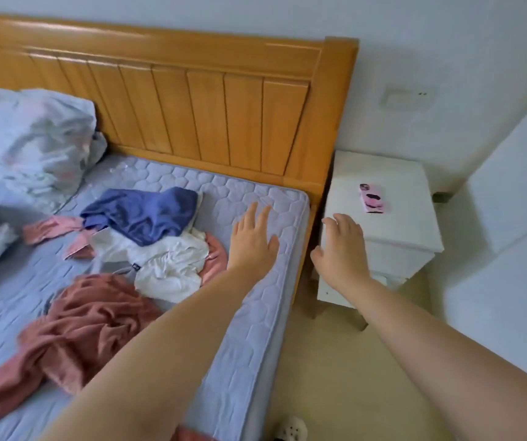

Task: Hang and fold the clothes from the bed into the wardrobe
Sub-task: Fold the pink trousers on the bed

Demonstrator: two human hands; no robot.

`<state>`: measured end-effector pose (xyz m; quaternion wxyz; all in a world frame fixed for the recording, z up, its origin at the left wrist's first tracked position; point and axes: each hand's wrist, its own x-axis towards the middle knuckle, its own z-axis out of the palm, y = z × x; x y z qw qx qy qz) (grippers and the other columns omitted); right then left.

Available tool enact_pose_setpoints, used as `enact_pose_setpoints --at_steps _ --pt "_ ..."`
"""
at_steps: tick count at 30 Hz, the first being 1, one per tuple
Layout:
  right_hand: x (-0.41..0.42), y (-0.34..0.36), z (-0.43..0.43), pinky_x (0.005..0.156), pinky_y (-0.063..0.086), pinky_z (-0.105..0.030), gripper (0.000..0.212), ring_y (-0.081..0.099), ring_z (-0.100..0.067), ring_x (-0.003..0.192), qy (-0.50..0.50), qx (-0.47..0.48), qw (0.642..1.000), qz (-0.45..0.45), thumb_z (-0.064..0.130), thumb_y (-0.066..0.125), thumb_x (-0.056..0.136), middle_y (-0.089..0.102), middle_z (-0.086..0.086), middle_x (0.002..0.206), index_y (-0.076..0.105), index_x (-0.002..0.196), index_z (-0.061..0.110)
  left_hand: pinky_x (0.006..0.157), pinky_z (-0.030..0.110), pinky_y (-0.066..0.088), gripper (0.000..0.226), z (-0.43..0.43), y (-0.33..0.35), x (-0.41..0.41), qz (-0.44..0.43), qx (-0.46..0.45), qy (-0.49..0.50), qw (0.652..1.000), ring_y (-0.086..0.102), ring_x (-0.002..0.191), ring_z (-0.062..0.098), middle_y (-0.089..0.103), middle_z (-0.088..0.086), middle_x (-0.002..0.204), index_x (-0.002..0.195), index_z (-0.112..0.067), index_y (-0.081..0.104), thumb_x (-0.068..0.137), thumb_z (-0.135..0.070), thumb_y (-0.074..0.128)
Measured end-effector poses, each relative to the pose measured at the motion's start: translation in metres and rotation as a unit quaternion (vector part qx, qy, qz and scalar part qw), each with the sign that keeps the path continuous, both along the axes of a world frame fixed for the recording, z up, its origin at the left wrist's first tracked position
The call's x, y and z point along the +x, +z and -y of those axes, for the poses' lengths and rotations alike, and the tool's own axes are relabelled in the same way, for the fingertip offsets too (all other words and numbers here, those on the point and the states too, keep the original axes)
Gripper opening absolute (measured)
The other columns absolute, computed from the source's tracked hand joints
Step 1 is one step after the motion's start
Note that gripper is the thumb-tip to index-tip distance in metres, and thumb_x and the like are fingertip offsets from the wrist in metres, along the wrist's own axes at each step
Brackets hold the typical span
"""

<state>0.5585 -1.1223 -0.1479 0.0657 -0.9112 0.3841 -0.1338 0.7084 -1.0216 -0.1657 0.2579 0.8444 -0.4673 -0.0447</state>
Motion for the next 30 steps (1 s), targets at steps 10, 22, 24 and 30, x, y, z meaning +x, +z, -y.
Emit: enact_pose_setpoints --at_steps 10,22,24,30 --pt "0.107 -0.145 -0.12 0.108 0.024 -0.042 0.057 0.035 -0.035 0.129 0.18 0.088 0.977 -0.068 0.023 0.063 0.081 0.042 -0.018 0.135 0.045 0.131 0.001 0.112 0.041 0.021 0.06 -0.165 -0.136 0.045 -0.047 0.082 0.188 0.978 0.027 0.138 0.031 0.018 0.014 0.156 0.146 -0.014 0.03 0.091 -0.022 0.052" --pt "0.131 -0.325 -0.252 0.112 0.021 -0.037 0.062 0.029 -0.03 0.136 0.272 0.163 0.934 -0.166 0.026 0.06 0.082 0.035 -0.015 0.144 0.04 0.136 0.006 0.114 0.055 0.016 0.095 -0.345 -0.341 0.024 -0.367 0.209 0.574 0.702 0.007 0.145 0.032 -0.002 0.008 0.16 0.151 -0.037 -0.002 0.084 -0.043 0.066" --pt "0.131 -0.346 -0.269 0.11 0.023 -0.036 0.063 0.033 -0.029 0.133 0.286 0.166 0.927 -0.176 0.028 0.06 0.08 0.039 -0.013 0.141 0.041 0.136 0.007 0.115 0.047 0.021 0.107 -0.366 -0.365 0.015 -0.458 0.132 0.623 0.62 0.021 0.142 0.036 0.011 0.016 0.158 0.151 -0.025 -0.012 0.083 -0.039 0.069" --pt "0.117 -0.376 -0.284 0.107 0.028 -0.036 0.061 0.041 -0.034 0.126 0.246 0.27 0.91 -0.196 0.019 0.066 0.079 0.047 -0.019 0.133 0.044 0.132 -0.002 0.091 0.033 0.05 0.033 -0.366 -0.383 0.014 -0.501 0.003 0.557 0.662 0.061 0.104 0.029 0.064 0.012 0.101 0.111 -0.004 0.06 0.079 0.001 0.066"
